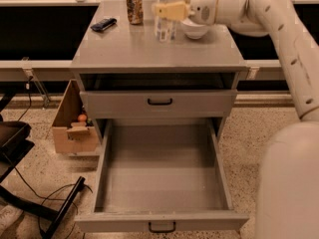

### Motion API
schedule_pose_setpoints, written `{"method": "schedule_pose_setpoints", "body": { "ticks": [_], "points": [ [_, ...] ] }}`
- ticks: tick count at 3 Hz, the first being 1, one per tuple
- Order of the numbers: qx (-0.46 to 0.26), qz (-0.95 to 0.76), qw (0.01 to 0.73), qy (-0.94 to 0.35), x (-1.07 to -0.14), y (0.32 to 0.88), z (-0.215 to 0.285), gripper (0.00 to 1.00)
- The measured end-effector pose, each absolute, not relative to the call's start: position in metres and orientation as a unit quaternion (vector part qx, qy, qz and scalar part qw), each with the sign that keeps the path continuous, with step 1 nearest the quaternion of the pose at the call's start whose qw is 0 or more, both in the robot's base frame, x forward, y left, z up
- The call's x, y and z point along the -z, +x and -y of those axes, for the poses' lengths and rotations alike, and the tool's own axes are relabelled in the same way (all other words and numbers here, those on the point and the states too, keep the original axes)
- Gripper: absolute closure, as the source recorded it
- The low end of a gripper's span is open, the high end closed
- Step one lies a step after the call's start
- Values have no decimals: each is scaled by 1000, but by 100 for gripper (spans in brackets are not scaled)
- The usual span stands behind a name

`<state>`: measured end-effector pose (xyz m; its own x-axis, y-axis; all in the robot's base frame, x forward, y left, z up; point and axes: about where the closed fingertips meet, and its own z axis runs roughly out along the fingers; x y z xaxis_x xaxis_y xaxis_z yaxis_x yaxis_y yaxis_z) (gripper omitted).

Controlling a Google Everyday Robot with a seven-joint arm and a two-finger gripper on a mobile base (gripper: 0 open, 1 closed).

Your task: Pick blue plastic bottle from middle drawer and place on counter

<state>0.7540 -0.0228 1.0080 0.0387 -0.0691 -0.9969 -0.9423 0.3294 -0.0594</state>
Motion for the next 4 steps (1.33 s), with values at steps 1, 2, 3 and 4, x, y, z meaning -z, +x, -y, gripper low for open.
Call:
{"method": "schedule_pose_setpoints", "body": {
  "ticks": [1, 2, 3, 4],
  "points": [
    [-369, -586, 591, -414, -1023, 811, -9, 100],
    [-375, -595, 589, -399, -1013, 837, -27, 100],
    [-400, -619, 570, -363, -961, 868, -37, 100],
    [-420, -629, 558, -342, -929, 882, -43, 100]
  ]
}}
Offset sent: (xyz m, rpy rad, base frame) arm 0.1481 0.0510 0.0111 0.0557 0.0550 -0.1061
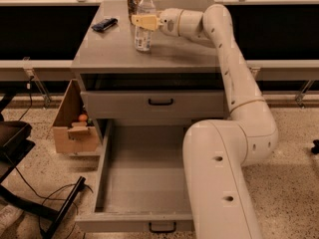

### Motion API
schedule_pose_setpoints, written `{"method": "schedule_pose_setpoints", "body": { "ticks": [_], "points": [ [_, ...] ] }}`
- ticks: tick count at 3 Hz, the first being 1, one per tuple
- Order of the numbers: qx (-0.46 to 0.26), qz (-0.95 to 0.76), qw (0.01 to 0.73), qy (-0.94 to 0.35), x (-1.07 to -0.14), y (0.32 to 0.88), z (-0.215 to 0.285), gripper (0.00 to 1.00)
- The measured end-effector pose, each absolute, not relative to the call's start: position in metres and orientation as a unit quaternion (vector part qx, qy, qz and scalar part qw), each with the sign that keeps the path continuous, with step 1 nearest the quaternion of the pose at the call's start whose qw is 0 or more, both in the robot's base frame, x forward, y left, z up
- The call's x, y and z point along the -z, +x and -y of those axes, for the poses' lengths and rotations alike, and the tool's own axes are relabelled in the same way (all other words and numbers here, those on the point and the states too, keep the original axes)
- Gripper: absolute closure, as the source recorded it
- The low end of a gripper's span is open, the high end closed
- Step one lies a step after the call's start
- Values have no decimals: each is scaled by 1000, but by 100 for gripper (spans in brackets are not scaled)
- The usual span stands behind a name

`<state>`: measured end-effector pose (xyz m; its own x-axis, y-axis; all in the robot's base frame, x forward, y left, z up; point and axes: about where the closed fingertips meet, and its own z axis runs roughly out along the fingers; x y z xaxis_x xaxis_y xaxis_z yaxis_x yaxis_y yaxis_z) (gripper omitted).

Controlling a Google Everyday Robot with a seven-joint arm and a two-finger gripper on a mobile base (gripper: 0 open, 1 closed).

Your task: Pick blue plastic bottle from middle drawer and place on counter

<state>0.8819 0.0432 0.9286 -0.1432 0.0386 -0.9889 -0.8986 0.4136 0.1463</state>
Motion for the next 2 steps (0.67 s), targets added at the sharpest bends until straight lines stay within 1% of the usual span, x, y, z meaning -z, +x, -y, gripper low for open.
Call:
{"method": "schedule_pose_setpoints", "body": {
  "ticks": [1, 2],
  "points": [
    [-429, -631, 555, -332, -916, 888, -44, 100],
    [-428, -631, 555, -332, -923, 887, -44, 73]
  ]
}}
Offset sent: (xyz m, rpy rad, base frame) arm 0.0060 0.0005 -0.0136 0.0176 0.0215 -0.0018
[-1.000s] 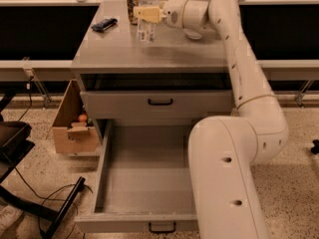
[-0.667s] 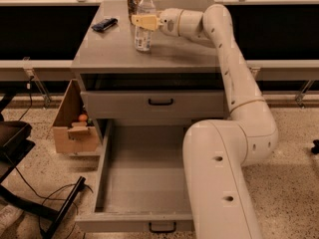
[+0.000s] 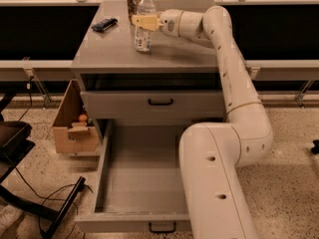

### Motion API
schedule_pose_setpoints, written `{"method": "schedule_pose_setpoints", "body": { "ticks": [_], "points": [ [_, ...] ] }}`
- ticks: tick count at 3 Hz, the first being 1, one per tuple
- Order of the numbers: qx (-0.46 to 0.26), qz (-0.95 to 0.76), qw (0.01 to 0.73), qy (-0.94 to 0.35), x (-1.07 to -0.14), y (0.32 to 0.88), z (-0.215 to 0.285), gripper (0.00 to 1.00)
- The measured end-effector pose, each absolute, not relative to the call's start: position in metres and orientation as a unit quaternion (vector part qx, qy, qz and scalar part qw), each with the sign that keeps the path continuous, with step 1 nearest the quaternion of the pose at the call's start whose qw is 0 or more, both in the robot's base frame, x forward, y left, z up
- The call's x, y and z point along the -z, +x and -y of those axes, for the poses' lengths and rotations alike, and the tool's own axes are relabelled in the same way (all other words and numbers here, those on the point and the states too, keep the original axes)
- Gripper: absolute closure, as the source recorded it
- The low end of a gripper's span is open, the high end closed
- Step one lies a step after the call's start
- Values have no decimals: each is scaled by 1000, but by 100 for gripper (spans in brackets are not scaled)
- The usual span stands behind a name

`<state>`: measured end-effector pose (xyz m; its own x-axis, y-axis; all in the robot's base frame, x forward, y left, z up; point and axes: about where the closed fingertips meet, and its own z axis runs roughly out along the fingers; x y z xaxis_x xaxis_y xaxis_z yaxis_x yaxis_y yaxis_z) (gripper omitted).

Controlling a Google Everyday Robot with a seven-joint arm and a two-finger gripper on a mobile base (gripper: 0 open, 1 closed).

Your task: Pick blue plastic bottle from middle drawer and place on counter

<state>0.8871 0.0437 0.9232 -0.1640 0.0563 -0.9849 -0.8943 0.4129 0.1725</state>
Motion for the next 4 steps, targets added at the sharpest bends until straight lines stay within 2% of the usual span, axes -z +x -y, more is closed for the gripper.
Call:
{"method": "schedule_pose_setpoints", "body": {
  "ticks": [3, 4],
  "points": [
    [-428, -631, 555, -332, -923, 887, -44, 4],
    [-428, -631, 555, -332, -923, 887, -44, 0]
  ]
}}
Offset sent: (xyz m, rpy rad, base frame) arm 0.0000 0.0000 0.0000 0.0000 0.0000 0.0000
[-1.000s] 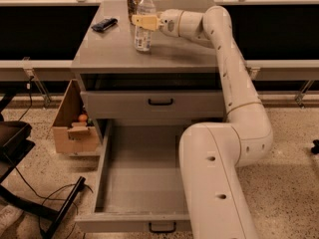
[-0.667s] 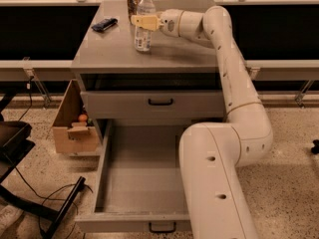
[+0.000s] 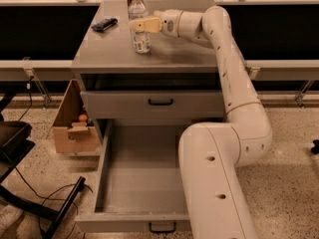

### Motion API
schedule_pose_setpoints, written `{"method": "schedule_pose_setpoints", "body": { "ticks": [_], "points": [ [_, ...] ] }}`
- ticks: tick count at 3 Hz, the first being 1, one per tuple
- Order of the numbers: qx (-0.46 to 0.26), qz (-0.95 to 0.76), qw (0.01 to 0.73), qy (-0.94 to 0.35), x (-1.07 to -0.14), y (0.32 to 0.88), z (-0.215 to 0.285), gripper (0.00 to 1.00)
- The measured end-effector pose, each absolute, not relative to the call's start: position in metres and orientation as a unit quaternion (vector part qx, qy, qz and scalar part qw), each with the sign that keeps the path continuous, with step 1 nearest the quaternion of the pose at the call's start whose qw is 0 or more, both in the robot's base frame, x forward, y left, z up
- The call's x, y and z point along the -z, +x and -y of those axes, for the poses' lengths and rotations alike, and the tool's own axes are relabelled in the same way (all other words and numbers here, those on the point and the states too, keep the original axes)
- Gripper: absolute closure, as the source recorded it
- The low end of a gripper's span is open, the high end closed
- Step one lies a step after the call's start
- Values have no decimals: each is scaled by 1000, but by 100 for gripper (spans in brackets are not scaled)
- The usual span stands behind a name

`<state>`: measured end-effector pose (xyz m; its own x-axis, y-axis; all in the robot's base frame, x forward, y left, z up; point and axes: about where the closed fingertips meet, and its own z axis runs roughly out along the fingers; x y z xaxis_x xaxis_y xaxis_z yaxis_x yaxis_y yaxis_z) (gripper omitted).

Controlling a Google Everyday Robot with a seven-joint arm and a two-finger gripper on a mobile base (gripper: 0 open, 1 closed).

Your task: Pick blue plastic bottle from middle drawer and place on counter

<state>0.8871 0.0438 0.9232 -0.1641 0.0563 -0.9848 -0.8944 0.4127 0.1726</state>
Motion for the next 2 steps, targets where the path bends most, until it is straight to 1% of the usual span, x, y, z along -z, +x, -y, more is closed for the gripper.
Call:
{"method": "schedule_pose_setpoints", "body": {
  "ticks": [1, 2],
  "points": [
    [-428, -631, 555, -332, -923, 887, -44, 0],
    [-455, -636, 537, -317, -904, 886, -40, 0]
  ]
}}
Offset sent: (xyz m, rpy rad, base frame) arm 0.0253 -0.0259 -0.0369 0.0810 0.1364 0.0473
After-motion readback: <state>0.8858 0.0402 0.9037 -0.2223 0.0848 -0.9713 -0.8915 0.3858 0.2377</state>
